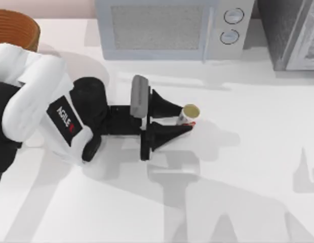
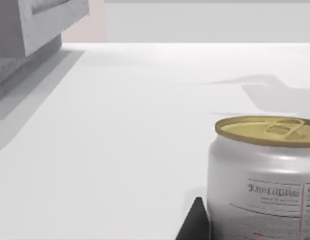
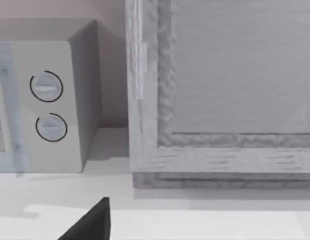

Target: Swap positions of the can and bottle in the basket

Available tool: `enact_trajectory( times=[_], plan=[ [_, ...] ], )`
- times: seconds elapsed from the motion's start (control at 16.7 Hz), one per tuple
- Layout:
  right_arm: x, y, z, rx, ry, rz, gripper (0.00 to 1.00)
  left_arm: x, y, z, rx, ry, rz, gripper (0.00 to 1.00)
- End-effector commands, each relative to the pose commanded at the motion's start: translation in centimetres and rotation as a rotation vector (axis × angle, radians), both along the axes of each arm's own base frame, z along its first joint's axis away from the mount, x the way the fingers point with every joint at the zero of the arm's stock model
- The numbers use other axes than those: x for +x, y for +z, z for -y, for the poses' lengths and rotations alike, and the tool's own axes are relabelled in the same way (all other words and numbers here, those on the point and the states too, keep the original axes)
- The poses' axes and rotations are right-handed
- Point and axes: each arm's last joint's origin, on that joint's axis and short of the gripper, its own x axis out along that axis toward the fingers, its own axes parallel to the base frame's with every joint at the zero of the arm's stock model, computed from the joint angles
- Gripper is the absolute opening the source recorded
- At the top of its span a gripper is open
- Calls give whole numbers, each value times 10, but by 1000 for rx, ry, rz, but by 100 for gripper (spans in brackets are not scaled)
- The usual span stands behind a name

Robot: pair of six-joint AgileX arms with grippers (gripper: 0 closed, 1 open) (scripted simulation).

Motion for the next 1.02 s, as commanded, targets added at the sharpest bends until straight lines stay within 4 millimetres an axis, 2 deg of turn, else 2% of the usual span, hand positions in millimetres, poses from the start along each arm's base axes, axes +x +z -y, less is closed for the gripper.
enact_trajectory(
  times=[0.6,1.02],
  plan=[
    [0,0,0,0,0,0,100,0,0,0,0,0,0,98],
    [0,0,0,0,0,0,100,0,0,0,0,0,0,100]
  ],
)
